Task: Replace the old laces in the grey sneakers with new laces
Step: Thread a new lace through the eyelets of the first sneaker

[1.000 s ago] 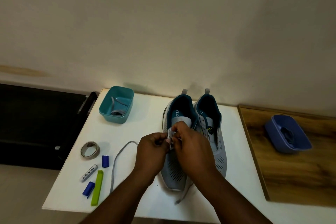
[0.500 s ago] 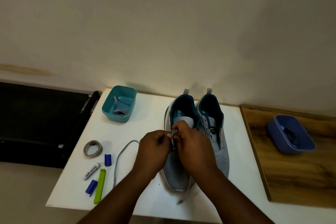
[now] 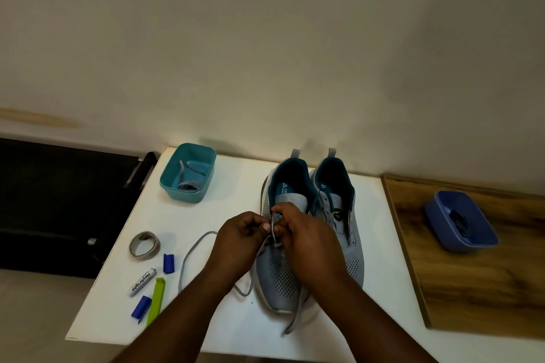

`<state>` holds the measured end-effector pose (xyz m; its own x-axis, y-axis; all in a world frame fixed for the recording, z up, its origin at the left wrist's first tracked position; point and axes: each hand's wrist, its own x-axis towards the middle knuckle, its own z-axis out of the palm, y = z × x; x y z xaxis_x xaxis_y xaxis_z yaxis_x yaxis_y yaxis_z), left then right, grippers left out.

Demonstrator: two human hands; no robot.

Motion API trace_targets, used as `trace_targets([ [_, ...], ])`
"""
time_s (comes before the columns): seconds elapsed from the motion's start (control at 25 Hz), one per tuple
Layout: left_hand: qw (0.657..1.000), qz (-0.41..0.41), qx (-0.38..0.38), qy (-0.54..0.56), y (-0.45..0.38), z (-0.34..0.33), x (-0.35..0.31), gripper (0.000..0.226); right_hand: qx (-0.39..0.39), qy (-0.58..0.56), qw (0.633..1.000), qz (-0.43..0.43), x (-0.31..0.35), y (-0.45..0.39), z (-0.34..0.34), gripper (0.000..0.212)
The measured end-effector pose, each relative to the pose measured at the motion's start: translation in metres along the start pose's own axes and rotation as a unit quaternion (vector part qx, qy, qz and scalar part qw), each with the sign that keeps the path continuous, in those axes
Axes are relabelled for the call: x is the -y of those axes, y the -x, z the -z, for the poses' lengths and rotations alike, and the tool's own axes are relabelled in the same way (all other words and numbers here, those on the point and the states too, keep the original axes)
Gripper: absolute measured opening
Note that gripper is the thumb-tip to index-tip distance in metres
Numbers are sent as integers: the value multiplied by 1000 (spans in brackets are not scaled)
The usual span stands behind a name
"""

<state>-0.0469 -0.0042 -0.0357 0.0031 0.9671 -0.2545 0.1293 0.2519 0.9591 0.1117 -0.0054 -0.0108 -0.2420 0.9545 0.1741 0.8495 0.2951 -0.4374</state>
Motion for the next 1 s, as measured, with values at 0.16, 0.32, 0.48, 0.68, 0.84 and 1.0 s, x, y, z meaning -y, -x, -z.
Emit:
trace_targets([
  [0.16, 1000, 8, 13, 21, 0, 1, 0, 9, -8, 12, 999, -29, 1, 1, -2, 41],
  [0.32, 1000, 15, 23, 6, -1, 2, -2, 7, 16, -25, 999, -38, 5, -1, 4, 33],
  [0.48, 983, 140, 4, 115, -2, 4, -13, 6, 67, 22, 996, -61, -8, -7, 33, 27],
  [0.68, 923, 197, -113, 311, 2, 14, -36, 18, 89, 4, 993, -82, -12, -5, 37, 39],
  [0.84, 737, 119, -355, 563, -10, 46, -36, 17, 109, 9, 991, -79, -20, -6, 37, 33],
  [1.0, 929, -173, -317, -77, 0, 47, -29, 4, 113, -9, 990, -86, -19, -8, 37, 28],
])
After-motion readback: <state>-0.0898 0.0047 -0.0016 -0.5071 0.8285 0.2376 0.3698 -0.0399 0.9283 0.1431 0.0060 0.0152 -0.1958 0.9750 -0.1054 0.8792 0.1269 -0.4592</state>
